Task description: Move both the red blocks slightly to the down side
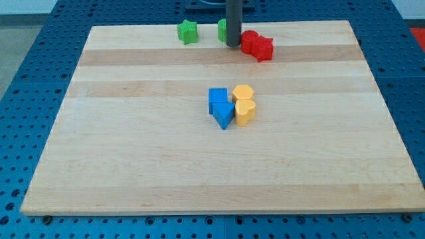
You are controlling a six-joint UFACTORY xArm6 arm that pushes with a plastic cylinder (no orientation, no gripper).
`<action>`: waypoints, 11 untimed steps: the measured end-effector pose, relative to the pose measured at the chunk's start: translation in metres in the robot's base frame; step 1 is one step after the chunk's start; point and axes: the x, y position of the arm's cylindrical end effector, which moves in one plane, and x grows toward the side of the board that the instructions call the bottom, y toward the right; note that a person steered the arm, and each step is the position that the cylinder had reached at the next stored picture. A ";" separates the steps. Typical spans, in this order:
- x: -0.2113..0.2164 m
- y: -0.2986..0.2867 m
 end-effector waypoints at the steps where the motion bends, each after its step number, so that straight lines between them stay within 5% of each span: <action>1: 0.010 0.014; 5: -0.029 0.031; 11: 0.026 0.051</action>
